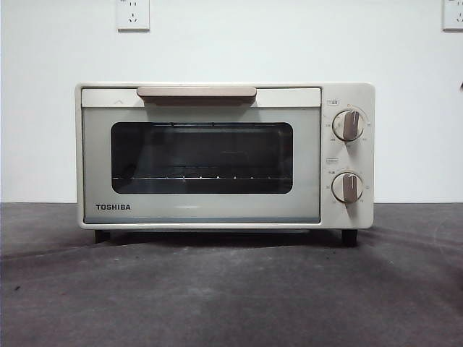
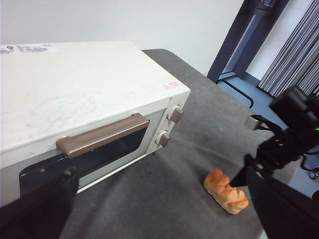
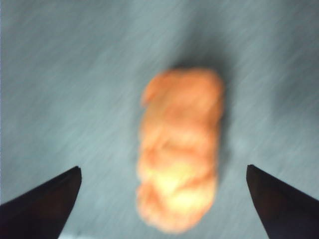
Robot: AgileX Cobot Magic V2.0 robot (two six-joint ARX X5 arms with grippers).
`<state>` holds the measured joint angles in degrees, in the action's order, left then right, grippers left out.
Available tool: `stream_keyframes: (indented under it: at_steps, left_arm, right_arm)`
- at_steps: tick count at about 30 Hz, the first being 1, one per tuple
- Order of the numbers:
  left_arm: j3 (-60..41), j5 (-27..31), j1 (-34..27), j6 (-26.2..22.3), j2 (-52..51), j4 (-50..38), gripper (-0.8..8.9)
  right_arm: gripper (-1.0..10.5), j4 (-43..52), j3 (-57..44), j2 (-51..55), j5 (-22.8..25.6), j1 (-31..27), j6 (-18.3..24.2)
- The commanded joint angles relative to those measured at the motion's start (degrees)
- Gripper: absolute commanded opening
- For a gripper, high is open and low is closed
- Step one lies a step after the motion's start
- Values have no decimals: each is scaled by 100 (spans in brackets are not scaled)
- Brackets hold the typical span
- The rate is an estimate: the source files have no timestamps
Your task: The left arm flap open the oven, the right arm pick bread and place it into oven, the left arm flap close the oven
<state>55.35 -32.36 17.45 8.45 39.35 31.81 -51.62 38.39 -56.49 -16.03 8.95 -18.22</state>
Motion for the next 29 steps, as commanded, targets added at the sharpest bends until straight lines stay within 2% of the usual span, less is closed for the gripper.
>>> stream_keyframes:
  at_steps: [1,13,18,24,27,29]
  left_arm:
    - [144,-22,26,-2,28,-48,594]
    - [144,-22,26,-4,28,-50,594]
    - [144,-20,26,-2,28,-50,594]
    - [144,-22,26,-2,28,-48,593]
    - [144,-22,31,-4,28,-31,593]
    - [144,-20,31,-7,33,-7,591]
  right_arm:
    - [543,256,50,-361,105,68,-114]
    - [534,796,50,-1604,470,310,-59]
    - [394,855,50,-1849,428,310,118]
    - [120,826,70,-1910,350,308,197]
    - [84,776,153,-1812,192,308,197]
    - [74,767,236,-1663,-85,308,197]
